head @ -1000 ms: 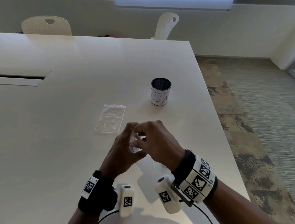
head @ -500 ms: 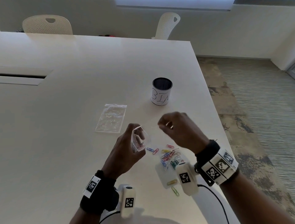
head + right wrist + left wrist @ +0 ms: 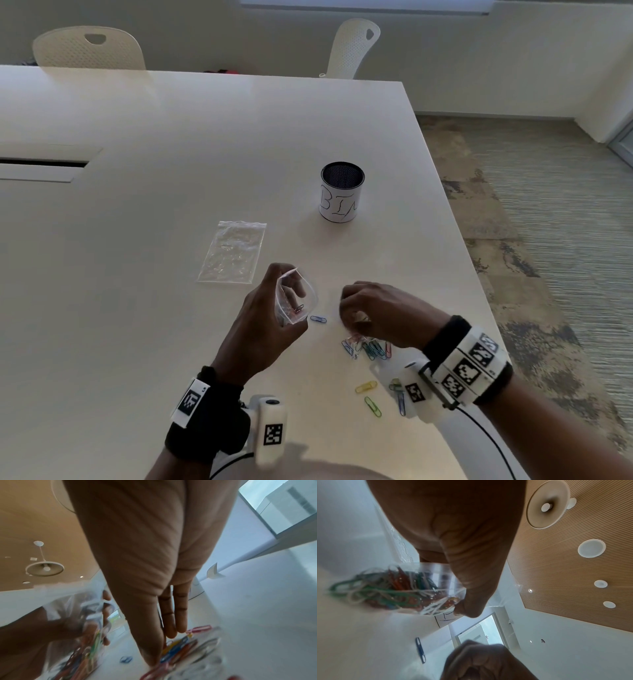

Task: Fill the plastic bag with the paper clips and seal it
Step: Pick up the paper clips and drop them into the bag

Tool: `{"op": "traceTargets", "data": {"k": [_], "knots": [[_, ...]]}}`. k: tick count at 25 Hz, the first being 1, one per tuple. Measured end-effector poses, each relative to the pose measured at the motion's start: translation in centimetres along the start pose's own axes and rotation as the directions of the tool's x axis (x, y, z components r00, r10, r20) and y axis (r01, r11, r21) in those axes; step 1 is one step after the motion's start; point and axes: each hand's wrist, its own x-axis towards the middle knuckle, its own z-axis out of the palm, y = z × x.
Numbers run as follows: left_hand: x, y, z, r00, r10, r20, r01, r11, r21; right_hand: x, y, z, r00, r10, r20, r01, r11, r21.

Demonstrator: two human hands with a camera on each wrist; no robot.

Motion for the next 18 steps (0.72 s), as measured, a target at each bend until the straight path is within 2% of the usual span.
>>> {"op": "traceTargets", "data": {"k": [4,6,8,13,18], "knots": [[0.1,-0.2,0.0,1.000,-0.016,0.009,0.016,1.000,0.007,-3.0,1.2,-1.6,0.982,0.183,0.045,-0.182,0.983,-0.024],[0.2,-0.2,0.1,1.000,-0.017,0.017,0.016,1.000,0.021,-3.6,1.0,-1.4,0.969,0.229,0.094,-0.225,0.973,-0.056],[0.3,-0.2,0.2,0.999,-0.025,0.027,0.024,0.999,0.037,-3.8,0.7,-0.6,0.973,0.219,0.075,-0.213,0.974,-0.077],[0.4,-0.1,0.4,0.999,-0.028,0.032,0.026,0.998,0.053,-3.7,-0.2,1.1,0.979,0.193,-0.065,-0.196,0.980,-0.042],[0.3,0.0,0.4,0.999,-0.024,0.028,0.022,0.998,0.057,-3.2,-1.3,1.2,0.974,0.207,-0.095,-0.213,0.975,-0.065]]}}
